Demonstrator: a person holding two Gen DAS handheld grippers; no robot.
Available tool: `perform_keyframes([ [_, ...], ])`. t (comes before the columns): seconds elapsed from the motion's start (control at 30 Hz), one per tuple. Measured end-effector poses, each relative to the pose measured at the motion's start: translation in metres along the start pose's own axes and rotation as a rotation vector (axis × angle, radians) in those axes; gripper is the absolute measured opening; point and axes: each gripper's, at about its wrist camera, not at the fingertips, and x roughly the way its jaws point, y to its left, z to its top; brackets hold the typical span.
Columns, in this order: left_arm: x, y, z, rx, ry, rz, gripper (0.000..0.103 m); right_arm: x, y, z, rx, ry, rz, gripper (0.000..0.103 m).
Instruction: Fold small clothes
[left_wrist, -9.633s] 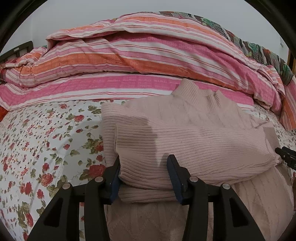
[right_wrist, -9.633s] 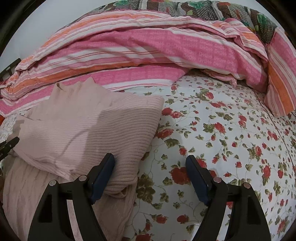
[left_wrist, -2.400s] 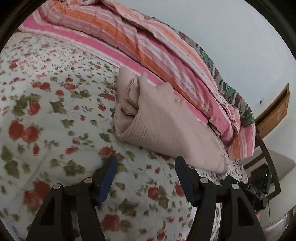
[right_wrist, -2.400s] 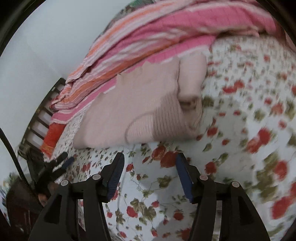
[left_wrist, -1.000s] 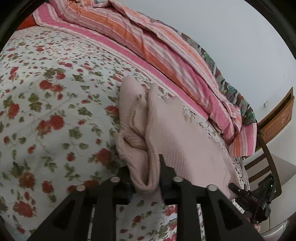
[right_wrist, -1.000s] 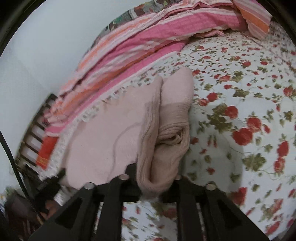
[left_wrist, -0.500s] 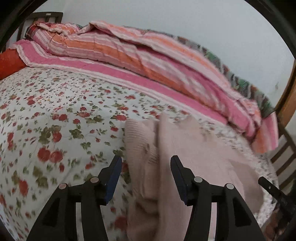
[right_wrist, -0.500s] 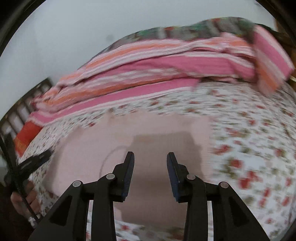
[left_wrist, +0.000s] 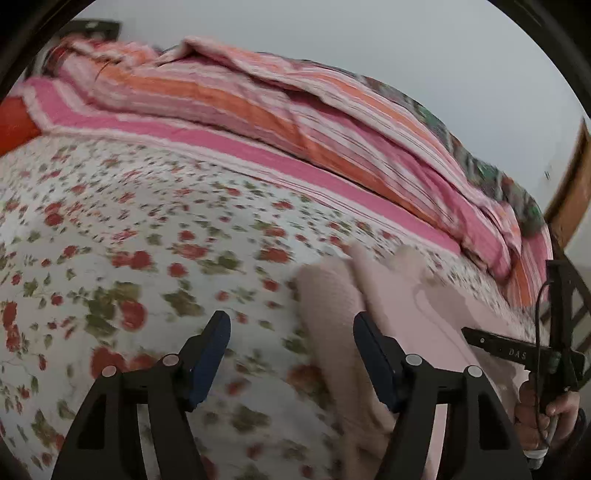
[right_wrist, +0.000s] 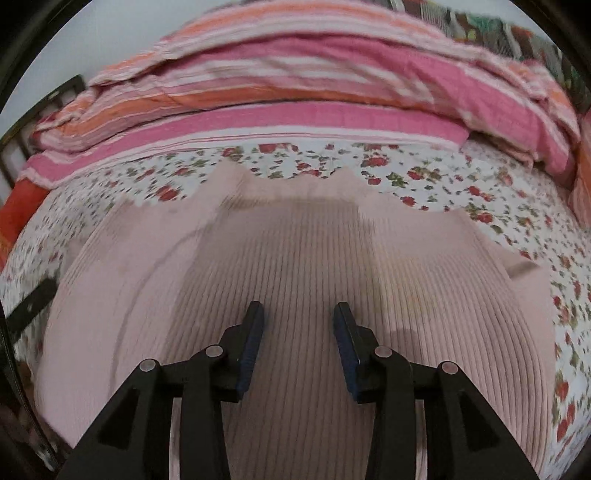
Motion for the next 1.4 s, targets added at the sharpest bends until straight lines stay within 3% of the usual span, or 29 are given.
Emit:
perform_keyframes([
  [0.1,0.011,0.016,0.000,-0.042,0.017,-0.005,0.067,0.023,-0.006,0.022,0.057,0.069,0.013,0.038],
  [0.43,0.012,0.009,-0.006,0.026,-0.017,0.031,0.067,0.045,-0.002,0.044,0.033,0.029,-0.014,0.040],
  [0.83,0.012,0.011,-0.006,0.037,-0.011,0.022,0.068,0.016,0.010,0.011,-0.052,0.003,-0.035,0.040],
  [1.4,0.015,0.004,-0.007,0.075,-0.007,0.059,0.068,-0.020,0.015,-0.028,-0.045,-0.103,-0.043,0.044],
])
